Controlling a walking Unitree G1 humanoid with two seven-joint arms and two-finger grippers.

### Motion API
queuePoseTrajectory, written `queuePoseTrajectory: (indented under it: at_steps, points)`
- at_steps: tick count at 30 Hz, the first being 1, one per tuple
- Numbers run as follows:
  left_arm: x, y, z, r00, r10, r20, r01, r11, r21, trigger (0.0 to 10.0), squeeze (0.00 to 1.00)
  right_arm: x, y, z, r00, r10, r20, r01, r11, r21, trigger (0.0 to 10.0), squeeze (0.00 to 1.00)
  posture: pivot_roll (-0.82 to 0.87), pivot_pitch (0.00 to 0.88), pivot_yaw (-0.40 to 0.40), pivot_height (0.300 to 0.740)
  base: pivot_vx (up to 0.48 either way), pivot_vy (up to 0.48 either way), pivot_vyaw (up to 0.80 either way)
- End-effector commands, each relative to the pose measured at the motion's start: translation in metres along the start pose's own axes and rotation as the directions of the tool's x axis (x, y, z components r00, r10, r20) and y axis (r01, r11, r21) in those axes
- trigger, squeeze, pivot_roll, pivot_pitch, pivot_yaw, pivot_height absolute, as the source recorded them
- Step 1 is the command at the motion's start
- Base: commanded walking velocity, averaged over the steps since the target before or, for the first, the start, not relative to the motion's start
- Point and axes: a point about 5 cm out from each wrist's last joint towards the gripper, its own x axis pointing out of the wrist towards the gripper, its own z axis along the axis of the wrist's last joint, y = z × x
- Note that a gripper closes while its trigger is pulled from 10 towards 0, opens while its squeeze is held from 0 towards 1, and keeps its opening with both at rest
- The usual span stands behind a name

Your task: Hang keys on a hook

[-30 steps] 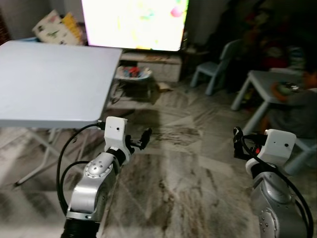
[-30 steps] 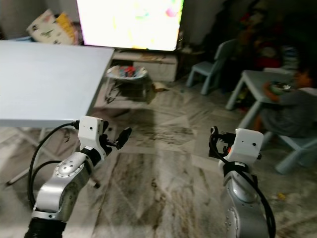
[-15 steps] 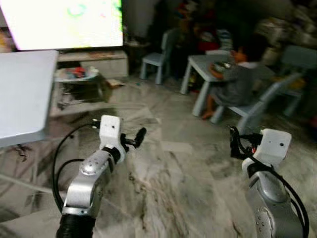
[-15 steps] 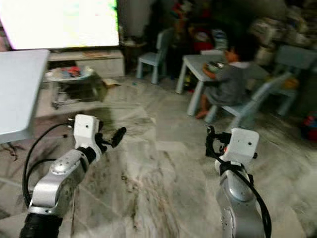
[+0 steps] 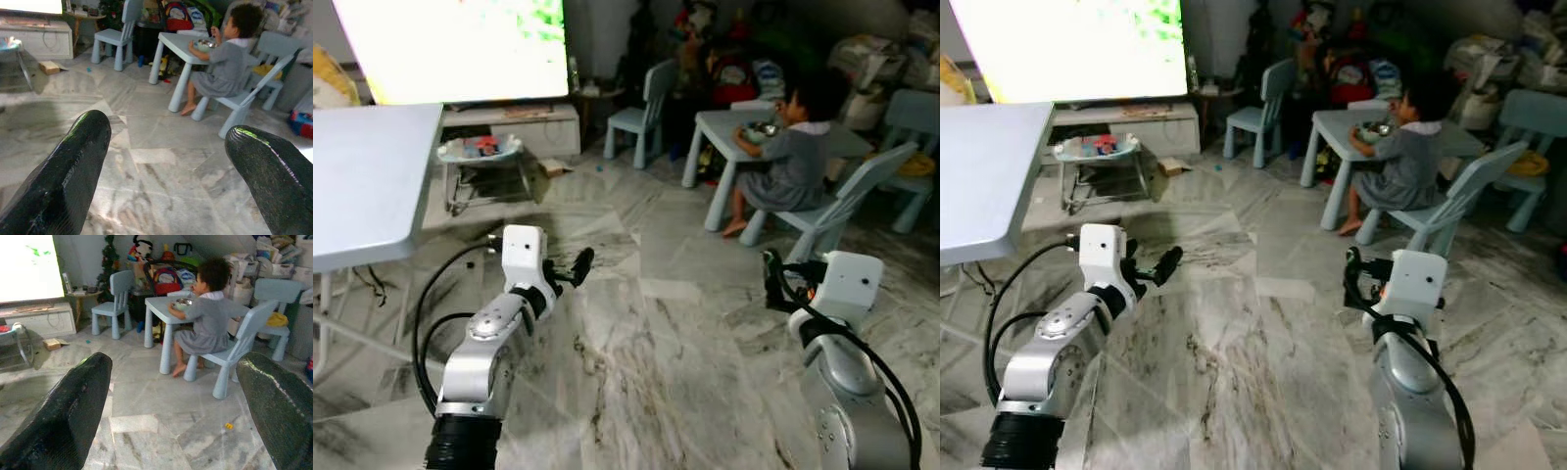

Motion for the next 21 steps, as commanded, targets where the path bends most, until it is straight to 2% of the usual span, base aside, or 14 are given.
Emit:
queuePoseTrajectory:
  at_steps: [1,11,12,19,21]
  points:
    - [0.0006,0.0068,0.0075,1.000,0.021,0.016,-0.021,1.000,0.012,10.0,0.00,0.0006,0.0039,0.0033,1.000,0.009,0.016,-0.009,1.000,0.003,10.0,0.00,-0.01,0.000,-0.064,0.740,0.337,0.341,0.00]
    - [0.0016,0.0075,0.0056,1.000,0.011,-0.010,-0.011,1.000,0.018,10.0,0.00,-0.0022,0.0014,0.0009,1.000,-0.013,0.014,0.013,1.000,0.006,10.0,0.00,-0.01,0.000,-0.056,0.740,0.307,0.369,0.00]
    - [0.0016,0.0078,0.0040,1.000,0.004,-0.024,-0.004,1.000,0.022,10.0,0.00,-0.0019,0.0016,0.0002,1.000,-0.016,0.014,0.016,1.000,0.007,10.0,0.00,0.00,0.000,-0.029,0.740,0.270,0.398,0.00]
    - [0.0026,0.0065,0.0018,0.998,-0.034,-0.059,0.037,0.998,0.051,10.0,0.00,-0.0022,0.0029,-0.0021,0.999,-0.040,0.018,0.040,0.999,0.013,10.0,0.00,0.01,0.000,-0.003,0.740,0.272,0.391,0.00]
    - [0.0041,0.0060,0.0014,0.997,-0.043,-0.066,0.047,0.998,0.051,10.0,0.00,-0.0023,0.0033,-0.0019,0.999,-0.047,0.020,0.047,0.999,0.016,10.0,0.00,0.01,0.000,0.001,0.740,0.000,0.000,0.00]
